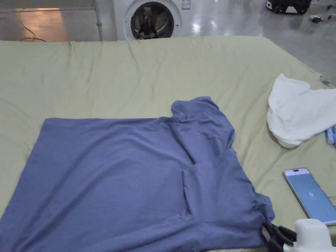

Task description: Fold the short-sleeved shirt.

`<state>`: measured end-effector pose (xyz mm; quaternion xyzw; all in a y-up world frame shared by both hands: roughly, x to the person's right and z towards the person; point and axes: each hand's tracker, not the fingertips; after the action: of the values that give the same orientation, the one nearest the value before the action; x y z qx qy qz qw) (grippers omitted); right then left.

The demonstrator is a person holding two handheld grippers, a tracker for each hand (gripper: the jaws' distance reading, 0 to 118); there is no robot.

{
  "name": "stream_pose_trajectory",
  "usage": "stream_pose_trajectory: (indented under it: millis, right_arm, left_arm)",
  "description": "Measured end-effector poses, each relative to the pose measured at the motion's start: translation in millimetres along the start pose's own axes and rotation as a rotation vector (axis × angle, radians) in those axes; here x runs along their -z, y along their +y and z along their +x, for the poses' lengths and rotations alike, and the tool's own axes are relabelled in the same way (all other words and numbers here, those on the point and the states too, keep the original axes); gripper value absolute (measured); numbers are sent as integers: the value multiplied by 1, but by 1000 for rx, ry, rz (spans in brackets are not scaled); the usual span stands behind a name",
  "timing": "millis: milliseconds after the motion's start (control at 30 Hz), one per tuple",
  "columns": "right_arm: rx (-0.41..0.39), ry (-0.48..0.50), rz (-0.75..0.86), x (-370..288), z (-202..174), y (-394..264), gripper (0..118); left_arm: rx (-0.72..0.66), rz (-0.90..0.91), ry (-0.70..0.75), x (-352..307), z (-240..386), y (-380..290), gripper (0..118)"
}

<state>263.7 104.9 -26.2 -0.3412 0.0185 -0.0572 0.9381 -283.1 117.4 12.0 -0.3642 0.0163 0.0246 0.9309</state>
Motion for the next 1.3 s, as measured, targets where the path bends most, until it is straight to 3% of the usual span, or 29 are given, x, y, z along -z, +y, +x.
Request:
stream_pose_trajectory:
  millis: [100, 200, 267, 433, 700, 733, 767, 833, 933, 1133, 1300]
  right_arm:
    - [-6, 37, 117, -35, -15, 33, 1]
    - [-2, 74, 169, -39, -27, 82, 1]
    - [-10, 81, 222, -23, -27, 109, 1]
    - [3, 76, 178, 55, -31, 175, 1]
    - [12, -10, 56, 151, -39, 197, 1]
    - [-9, -23, 27, 158, -42, 193, 4]
    - [-21, -27, 8, 163, -43, 190, 15]
    - [-74, -33, -14, 165, -43, 177, 45]
    - [-114, -30, 6, 148, -45, 165, 47]
    - [-97, 4, 127, 73, -43, 142, 48]
    - [-81, 61, 235, 1, -67, 125, 48]
  left_arm:
    - [-22, 177, -35, -34, 2, 33, 2]
    - [-32, 230, -70, -34, -1, 80, 2]
    - [-30, 251, -89, -13, -17, 106, 2]
    - [-68, 197, -138, 68, -30, 173, 2]
    - [-152, 59, -139, 173, -41, 219, 2]
    - [-148, 52, -144, 181, -40, 218, 2]
    - [-139, 52, -135, 187, -39, 216, 2]
    - [-105, 21, -106, 190, -38, 212, 7]
    - [-79, 52, -82, 173, -44, 203, 32]
    - [57, 217, 14, 85, -47, 181, 35]
    - [44, 443, -54, -15, -28, 157, 35]
